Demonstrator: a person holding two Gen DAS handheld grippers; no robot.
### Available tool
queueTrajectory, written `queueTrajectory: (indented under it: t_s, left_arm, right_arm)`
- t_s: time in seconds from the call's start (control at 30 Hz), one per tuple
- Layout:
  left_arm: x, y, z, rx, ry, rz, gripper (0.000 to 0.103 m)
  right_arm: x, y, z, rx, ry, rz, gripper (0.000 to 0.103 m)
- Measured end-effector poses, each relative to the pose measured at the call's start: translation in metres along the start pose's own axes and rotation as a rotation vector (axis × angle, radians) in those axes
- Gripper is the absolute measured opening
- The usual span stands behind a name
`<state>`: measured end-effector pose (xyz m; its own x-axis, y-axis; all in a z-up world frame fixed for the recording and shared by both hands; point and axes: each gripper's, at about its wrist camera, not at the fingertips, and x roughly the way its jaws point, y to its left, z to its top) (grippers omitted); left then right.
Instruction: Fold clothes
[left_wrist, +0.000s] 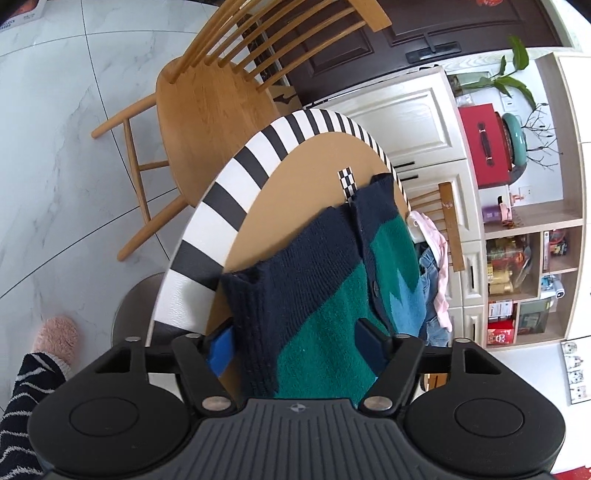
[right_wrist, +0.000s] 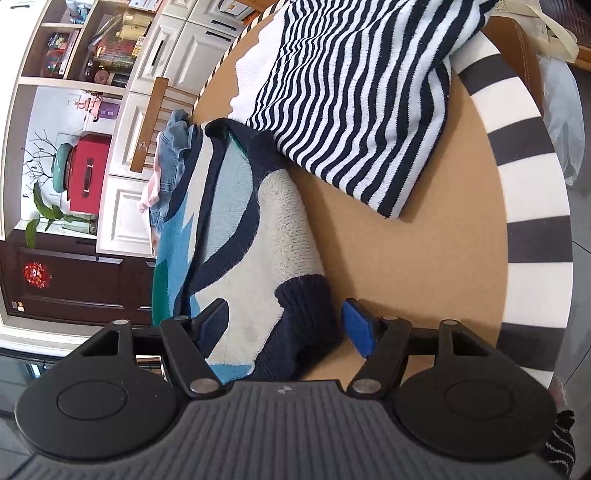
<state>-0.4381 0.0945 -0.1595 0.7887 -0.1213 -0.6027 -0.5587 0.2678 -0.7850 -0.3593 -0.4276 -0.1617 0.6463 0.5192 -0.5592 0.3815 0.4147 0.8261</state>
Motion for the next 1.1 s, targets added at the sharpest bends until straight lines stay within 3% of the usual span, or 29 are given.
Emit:
queueTrajectory:
  t_s: [0.07, 0.13, 0.17, 0.2, 0.23, 0.27, 0.37, 0.63, 0.87, 0.97, 1.1]
  left_arm:
    - [0.002, -0.002, 0.0, 0.031, 0.001, 0.026, 0.051]
    - [0.006, -0.007, -0.001, 0.087, 0.025, 0.079, 0.017]
    - [0.008, -0.006, -0.001, 0.095, 0.035, 0.089, 0.01]
    - [0.01, -0.005, 0.0, 0.101, 0.045, 0.098, 0.011]
    - [0.01, -0.003, 0.0, 0.088, 0.044, 0.091, 0.011]
    - [0.011, -0.001, 0.0, 0.08, 0.044, 0.086, 0.011]
    - [0.011, -0.002, 0.0, 0.107, 0.042, 0.09, 0.01]
    - [0.001, -0.005, -0.004, 0.13, 0.019, 0.091, 0.008]
    - [-0.028, -0.006, -0.018, 0.172, 0.035, 0.095, 0.008]
    - [-0.047, 0.0, -0.027, 0.184, 0.06, 0.11, 0.008]
    - [-0.076, 0.018, -0.039, 0.125, 0.075, 0.125, 0.008]
  right_arm:
    - [0.003, 0.002, 0.001, -0.011, 0.005, 0.0, 0.069]
    - [0.008, 0.01, 0.0, -0.063, 0.017, -0.024, 0.068]
    - [0.011, 0.015, -0.002, -0.096, 0.024, -0.04, 0.057]
    - [0.014, 0.018, -0.003, -0.125, 0.034, -0.075, 0.047]
    - [0.017, 0.021, -0.005, -0.153, 0.044, -0.109, 0.022]
    - [0.02, 0.018, -0.006, -0.15, 0.056, -0.128, 0.006]
    - [0.02, 0.004, -0.003, -0.059, 0.064, -0.073, 0.006]
    - [-0.002, 0.024, 0.002, -0.198, 0.044, -0.091, 0.005]
    - [-0.024, 0.025, -0.003, -0.281, 0.095, -0.147, 0.005]
    - [-0.042, 0.015, -0.009, -0.281, 0.111, -0.157, 0.005]
    - [-0.061, -0.003, -0.019, -0.225, 0.18, -0.183, 0.005]
